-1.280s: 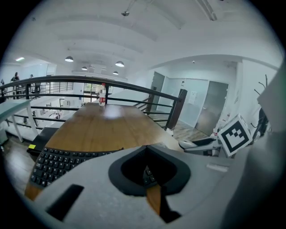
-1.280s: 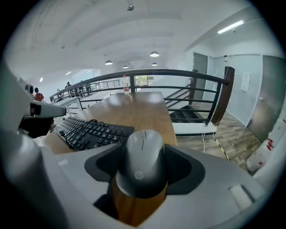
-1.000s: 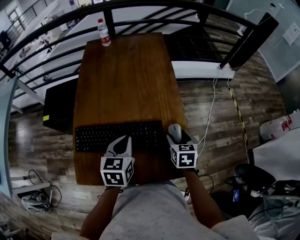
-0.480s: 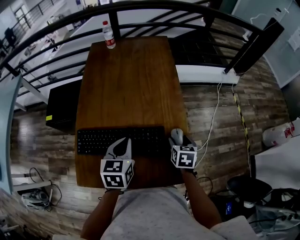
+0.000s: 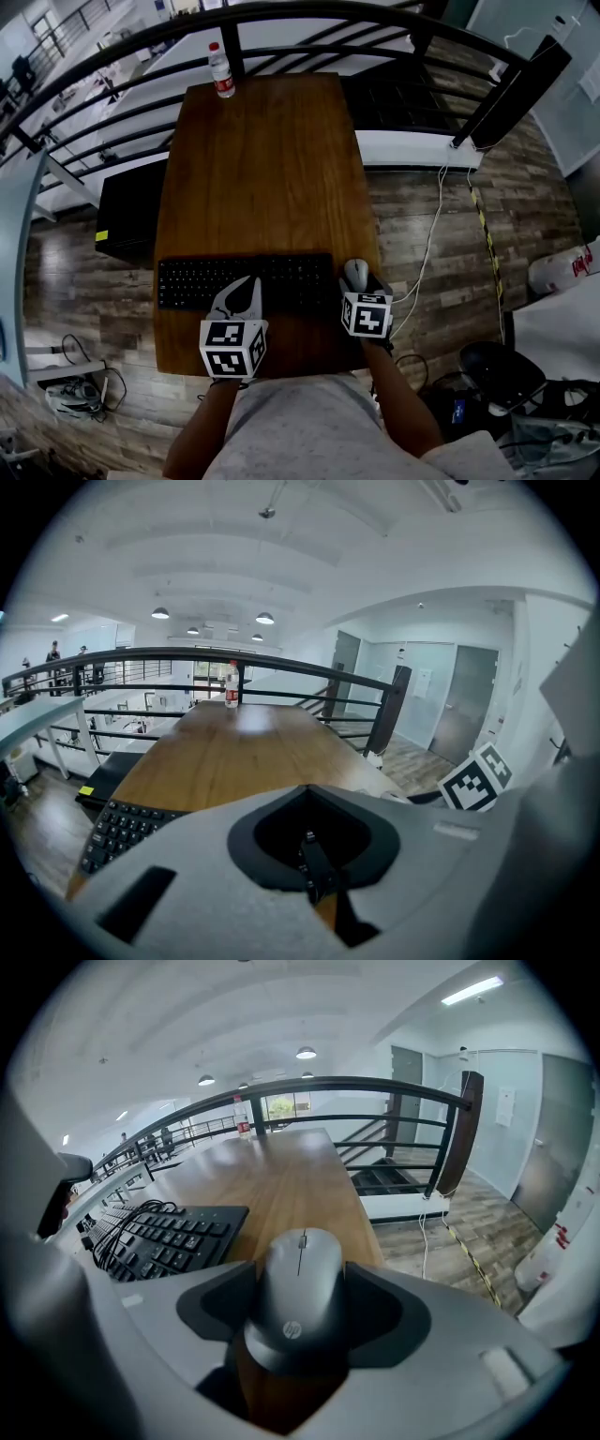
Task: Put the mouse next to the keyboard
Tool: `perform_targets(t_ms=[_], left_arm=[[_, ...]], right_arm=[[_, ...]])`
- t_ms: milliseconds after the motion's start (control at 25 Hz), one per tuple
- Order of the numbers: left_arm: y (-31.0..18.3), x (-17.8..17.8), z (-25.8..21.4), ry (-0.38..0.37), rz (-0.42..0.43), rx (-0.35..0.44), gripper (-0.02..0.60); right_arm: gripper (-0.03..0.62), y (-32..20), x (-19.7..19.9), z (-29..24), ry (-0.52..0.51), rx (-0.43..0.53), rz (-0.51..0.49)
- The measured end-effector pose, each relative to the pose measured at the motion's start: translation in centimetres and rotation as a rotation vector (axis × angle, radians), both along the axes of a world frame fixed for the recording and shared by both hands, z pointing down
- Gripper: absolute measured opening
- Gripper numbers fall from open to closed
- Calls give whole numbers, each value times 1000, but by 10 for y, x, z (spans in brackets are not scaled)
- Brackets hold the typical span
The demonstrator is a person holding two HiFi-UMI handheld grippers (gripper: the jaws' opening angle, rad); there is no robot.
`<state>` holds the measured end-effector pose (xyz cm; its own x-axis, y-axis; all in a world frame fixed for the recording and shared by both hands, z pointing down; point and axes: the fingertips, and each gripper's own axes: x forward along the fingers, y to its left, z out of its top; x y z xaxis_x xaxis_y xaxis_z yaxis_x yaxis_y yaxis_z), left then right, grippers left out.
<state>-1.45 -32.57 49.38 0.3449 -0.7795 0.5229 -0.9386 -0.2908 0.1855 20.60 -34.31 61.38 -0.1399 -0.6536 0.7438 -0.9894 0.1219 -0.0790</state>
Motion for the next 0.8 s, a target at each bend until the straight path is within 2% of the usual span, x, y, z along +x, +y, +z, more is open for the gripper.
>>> perform_targets(t_ms=[560, 800], left_arm=[[6, -4, -3, 14, 0, 9, -6], [10, -7, -12, 27, 1, 33, -6]], right_arm=[[305, -1, 1, -18, -23, 35, 14], [223, 2, -13, -52, -27, 112, -40]])
